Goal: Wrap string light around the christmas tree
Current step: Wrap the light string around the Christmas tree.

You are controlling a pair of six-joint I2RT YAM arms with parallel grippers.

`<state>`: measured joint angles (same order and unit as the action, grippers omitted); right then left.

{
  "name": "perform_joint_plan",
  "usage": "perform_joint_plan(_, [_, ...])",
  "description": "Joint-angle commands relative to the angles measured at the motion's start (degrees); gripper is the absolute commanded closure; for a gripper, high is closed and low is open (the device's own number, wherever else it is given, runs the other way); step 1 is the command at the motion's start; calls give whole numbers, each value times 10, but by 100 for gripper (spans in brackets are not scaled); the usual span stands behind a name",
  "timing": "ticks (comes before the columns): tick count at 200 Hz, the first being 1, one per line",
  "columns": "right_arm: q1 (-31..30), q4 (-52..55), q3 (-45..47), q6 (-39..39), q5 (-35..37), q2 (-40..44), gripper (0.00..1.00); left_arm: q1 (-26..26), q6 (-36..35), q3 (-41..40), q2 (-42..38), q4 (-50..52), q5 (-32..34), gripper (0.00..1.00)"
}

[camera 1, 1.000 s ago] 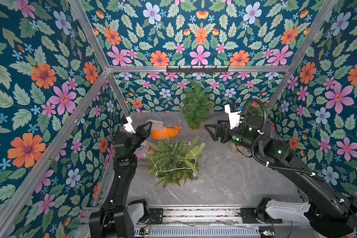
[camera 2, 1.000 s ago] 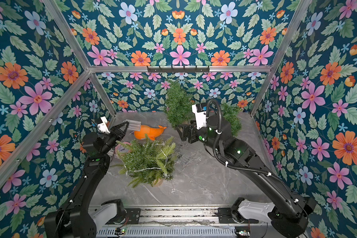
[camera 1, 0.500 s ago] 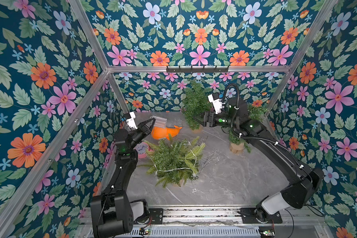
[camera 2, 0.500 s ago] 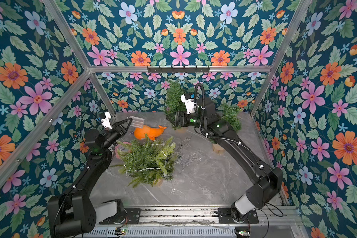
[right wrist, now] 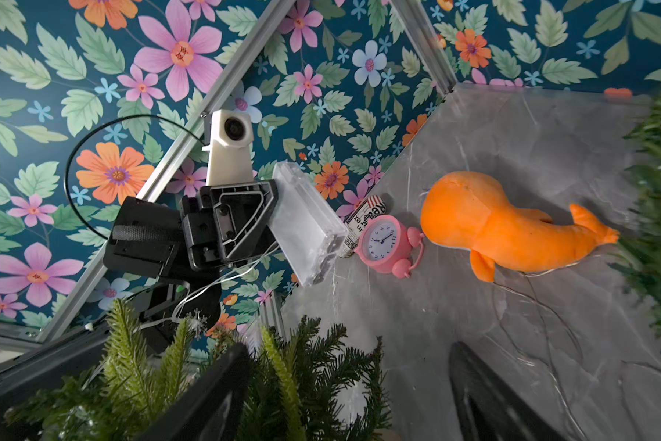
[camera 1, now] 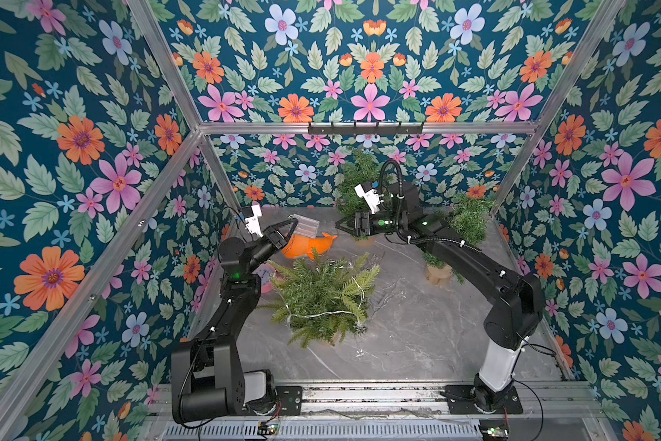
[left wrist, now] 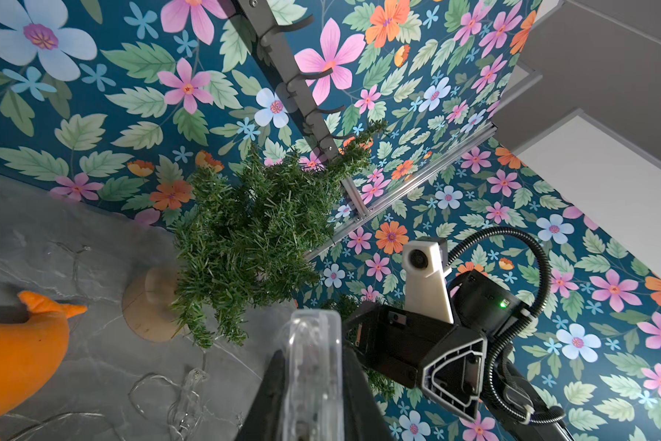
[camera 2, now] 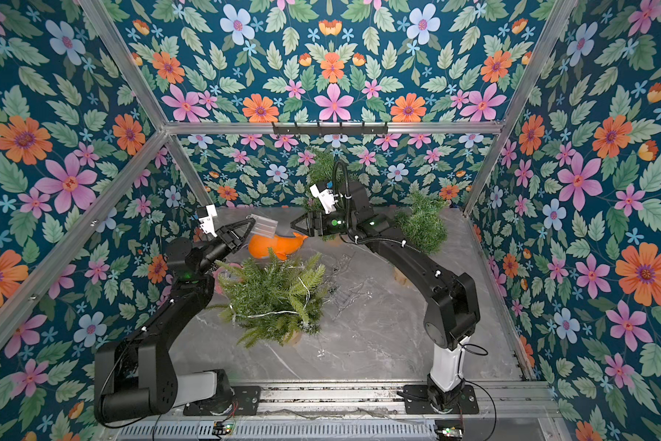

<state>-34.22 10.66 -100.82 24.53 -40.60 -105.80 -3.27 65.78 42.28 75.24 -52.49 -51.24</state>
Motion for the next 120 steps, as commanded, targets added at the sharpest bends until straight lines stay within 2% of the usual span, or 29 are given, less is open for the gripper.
perform_joint_plan(1, [-14, -16, -14, -44, -22, -8, 17, 6, 22, 2, 7, -63, -19, 100])
perform_joint_plan(23, [-17, -11, -29, -43, -20, -24, 20, 18, 36, 4, 13, -87, -30, 100])
perform_joint_plan(120, [-30, -37, -71, -33, -55, -64, 26, 36, 29, 18, 23, -64, -53, 100])
